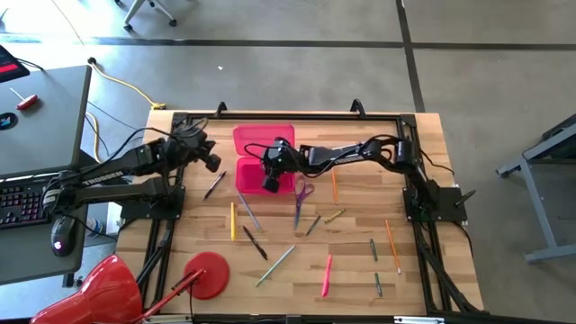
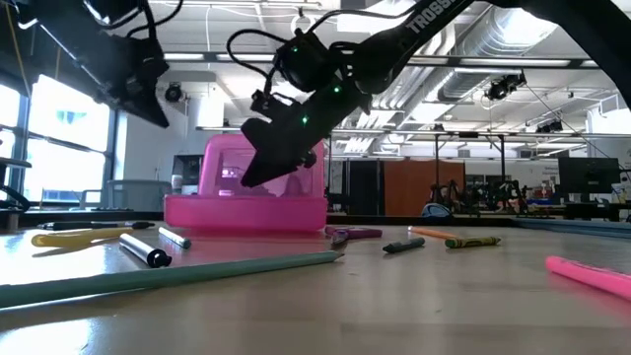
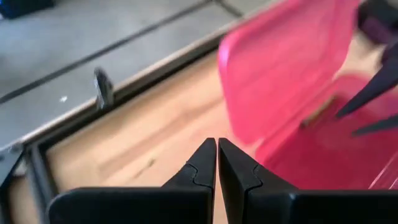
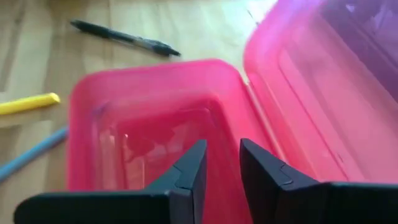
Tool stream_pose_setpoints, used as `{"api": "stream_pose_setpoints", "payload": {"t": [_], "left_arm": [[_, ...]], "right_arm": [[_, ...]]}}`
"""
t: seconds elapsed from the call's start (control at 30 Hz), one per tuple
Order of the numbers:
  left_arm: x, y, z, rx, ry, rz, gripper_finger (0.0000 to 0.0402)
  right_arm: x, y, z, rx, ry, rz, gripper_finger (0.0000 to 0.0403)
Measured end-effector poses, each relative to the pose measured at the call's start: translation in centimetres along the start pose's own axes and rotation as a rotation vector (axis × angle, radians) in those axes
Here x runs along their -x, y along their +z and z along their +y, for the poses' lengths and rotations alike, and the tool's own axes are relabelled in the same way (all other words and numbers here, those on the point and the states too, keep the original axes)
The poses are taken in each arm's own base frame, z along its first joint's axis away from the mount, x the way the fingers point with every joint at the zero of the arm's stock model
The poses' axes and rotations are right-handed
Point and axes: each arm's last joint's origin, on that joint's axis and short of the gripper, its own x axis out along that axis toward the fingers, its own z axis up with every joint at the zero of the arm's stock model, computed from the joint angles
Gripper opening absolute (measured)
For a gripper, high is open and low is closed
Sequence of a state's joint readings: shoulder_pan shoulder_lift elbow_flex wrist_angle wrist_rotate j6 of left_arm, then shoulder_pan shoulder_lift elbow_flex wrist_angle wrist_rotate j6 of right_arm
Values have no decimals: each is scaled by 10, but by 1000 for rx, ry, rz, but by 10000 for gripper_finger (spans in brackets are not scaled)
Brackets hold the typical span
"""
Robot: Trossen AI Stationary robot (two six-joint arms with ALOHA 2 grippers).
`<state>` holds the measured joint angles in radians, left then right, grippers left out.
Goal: Pick & place school supplies into a supply box
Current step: Put the top black pen into the pink supply box
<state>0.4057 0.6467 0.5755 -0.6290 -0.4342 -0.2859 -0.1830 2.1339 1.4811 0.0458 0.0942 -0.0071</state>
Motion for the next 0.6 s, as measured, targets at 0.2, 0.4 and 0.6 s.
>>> {"api": "stream_pose_setpoints", "payload": {"t": [0.2,0.4,0.6], "left_arm": [[-7,-11,-1,-54,14,144,46],[-18,-13,-8,-89,-42,212,46],[-24,-12,-12,-100,-67,237,46]], "right_arm": [[5,5,13,15,23,-16,74],[7,4,23,27,33,-17,74],[7,4,25,27,39,-18,74]]}}
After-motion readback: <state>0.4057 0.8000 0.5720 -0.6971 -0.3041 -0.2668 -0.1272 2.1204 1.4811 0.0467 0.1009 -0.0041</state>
